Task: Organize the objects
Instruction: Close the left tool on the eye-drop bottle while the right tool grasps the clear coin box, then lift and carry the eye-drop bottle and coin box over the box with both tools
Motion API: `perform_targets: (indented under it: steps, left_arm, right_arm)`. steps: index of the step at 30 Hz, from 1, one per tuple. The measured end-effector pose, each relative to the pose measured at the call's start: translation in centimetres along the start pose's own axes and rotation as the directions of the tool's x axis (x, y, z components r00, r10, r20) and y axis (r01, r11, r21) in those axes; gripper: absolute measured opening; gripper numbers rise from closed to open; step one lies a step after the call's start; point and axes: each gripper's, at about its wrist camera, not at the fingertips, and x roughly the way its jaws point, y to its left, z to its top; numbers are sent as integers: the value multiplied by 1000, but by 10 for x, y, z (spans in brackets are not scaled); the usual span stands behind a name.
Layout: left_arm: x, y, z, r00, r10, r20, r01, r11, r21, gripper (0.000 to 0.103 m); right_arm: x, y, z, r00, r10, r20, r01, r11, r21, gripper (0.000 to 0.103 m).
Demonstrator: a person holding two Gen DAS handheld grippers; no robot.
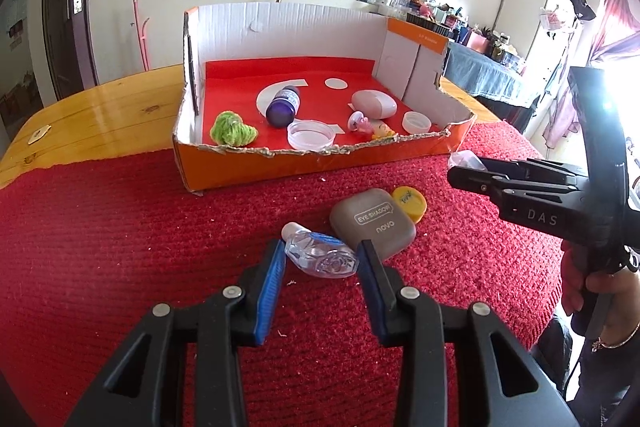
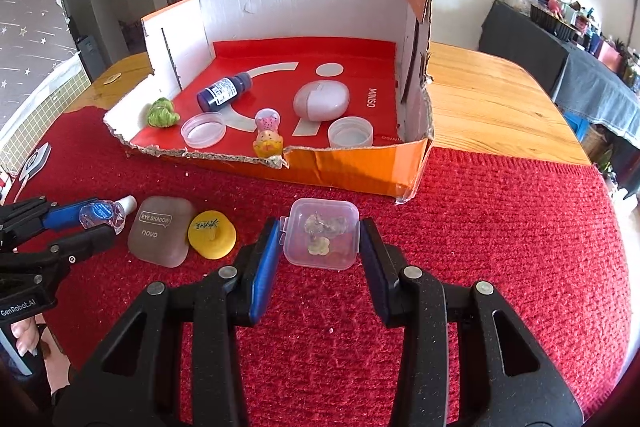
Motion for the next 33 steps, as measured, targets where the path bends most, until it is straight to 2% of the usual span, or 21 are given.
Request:
perform_targets:
  steps: [9, 15, 17, 21, 23, 25, 26, 33]
  left_arm:
    - [0, 2, -5, 1000, 3, -17, -3, 1000, -4, 38]
    - [8, 7, -12, 999, 22, -36, -23, 1000, -14, 38]
    - [9, 5, -11, 999, 33, -35, -33, 999, -7, 38]
    - [13, 1, -8, 998, 58, -29, -58, 998, 3, 50]
    - [15, 0, -7, 997, 79, -25, -78, 997, 15, 53]
    - [17, -1, -7, 995, 97, -26, -96, 995, 36, 53]
    - [16, 0, -7, 994, 105, -26, -103, 994, 44, 53]
    - [12, 18, -6, 990, 136, -37, -134, 990, 52, 53]
  right_arm:
    - [-1, 4, -3, 1000, 14, -7, -14, 1000, -13, 38]
    - [5, 10, -20, 998, 43, -48, -44, 999, -22, 38]
    - [4, 14, -23, 999, 20, -36, -21, 999, -41, 39]
    - [2, 17, -25, 999, 24, -35, -26, 998, -48, 39]
    - [2, 19, -26, 999, 13, -31, -14, 998, -58, 42]
    - [2, 21, -27, 999, 14, -30, -15, 998, -63, 52]
    - [2, 21, -27, 999, 20, -29, -21, 998, -62, 54]
    - [-2, 23, -30, 1000, 2, -17, -4, 997, -74, 55]
